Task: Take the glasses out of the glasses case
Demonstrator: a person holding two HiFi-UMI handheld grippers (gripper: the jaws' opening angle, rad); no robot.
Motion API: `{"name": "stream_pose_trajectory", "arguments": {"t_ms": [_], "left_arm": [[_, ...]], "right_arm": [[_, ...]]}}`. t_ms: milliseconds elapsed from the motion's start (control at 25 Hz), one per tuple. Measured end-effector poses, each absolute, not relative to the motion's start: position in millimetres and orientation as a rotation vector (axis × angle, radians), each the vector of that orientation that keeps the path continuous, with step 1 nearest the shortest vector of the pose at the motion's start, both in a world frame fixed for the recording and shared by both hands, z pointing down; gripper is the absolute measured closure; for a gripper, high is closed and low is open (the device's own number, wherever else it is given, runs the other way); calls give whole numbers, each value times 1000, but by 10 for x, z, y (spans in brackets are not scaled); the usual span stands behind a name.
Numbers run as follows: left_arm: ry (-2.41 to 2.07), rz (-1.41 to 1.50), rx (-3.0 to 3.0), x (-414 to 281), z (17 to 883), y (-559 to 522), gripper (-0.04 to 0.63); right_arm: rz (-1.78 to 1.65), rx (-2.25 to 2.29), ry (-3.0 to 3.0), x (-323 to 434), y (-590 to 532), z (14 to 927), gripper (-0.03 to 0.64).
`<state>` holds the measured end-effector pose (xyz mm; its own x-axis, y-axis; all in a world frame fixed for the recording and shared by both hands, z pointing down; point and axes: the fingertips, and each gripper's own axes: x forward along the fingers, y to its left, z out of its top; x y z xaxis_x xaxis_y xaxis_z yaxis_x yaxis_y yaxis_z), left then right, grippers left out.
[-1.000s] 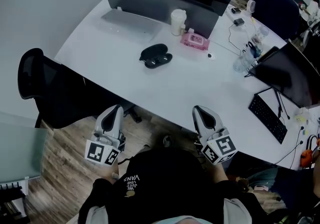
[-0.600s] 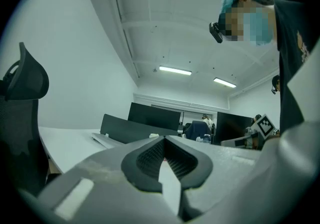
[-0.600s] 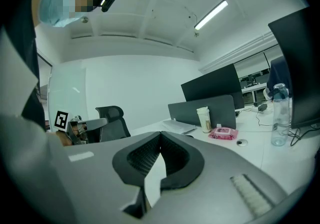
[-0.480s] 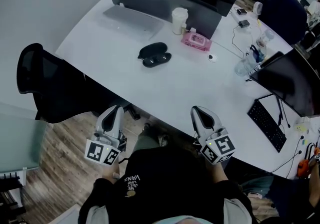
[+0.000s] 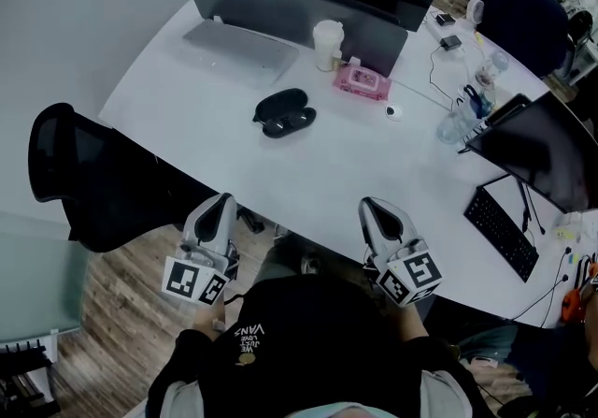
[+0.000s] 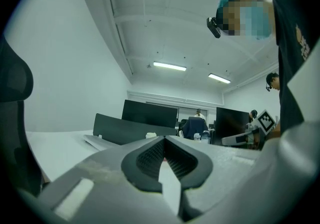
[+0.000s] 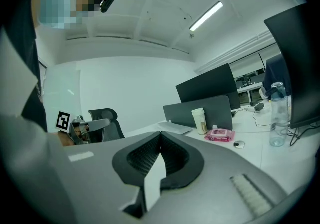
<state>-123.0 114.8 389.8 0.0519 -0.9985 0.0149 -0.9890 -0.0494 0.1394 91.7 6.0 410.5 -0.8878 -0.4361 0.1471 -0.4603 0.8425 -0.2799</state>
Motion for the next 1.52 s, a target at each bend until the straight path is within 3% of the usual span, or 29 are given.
{"name": "stream_pose_trajectory", "arguments": {"t_ms": [1520], "left_arm": [[-1768,-39,2426,-1936,4024,-460,594]], "right_arm": [[527,1076,-2842,375,-870,4153,617]]}}
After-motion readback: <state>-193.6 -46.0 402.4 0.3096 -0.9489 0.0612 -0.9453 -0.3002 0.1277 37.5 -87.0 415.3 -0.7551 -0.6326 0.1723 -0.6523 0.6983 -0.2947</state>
